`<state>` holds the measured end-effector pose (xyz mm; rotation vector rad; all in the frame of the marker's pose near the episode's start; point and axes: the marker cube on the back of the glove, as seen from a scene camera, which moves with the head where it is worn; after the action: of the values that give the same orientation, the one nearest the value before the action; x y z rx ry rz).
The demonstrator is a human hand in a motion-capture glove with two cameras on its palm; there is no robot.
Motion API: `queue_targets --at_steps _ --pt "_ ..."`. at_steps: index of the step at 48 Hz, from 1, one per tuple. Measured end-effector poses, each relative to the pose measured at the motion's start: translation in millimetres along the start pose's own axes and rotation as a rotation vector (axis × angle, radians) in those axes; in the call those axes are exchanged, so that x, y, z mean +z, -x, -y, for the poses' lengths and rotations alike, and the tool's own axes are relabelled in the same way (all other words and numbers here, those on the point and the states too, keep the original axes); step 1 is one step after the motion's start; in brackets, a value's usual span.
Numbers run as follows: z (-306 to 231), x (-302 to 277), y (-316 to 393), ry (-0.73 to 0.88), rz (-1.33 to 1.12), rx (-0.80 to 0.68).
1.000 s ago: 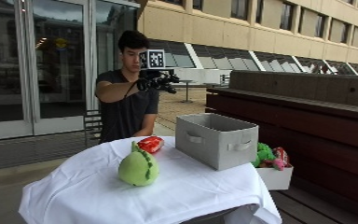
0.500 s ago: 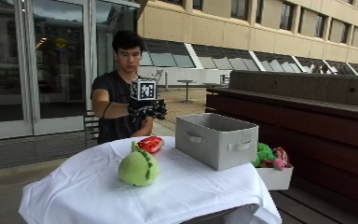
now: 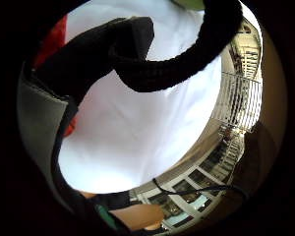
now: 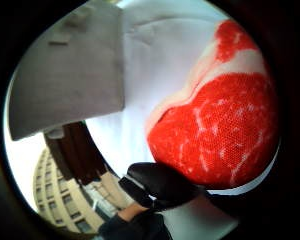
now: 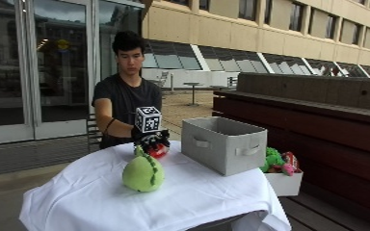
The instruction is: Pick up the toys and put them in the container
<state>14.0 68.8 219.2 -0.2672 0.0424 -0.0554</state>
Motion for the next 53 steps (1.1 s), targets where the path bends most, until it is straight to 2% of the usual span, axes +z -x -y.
queue_targets --at_steps 9,20,27,32,41,47,51,53 --pt "3.3 12.9 -4.0 0.037 0.019 -0.009" --pt "-12.2 17.3 5.4 -0.077 0.102 0.031" --pt "-6.2 10.1 -2.0 -0.173 0.079 0.045" --pt "0.5 3.6 -7.7 -0.181 0.043 0.059" --pt "10.5 -29.0 -19.0 -0.141 0.045 0.072" --pt "9.8 -74.3 -23.1 -0.213 0.058 0.095" --pt "9.2 -100.1 -21.1 -0.274 0.067 0.202" --pt "4.9 -124.0 -21.0 -0.303 0.065 0.210"
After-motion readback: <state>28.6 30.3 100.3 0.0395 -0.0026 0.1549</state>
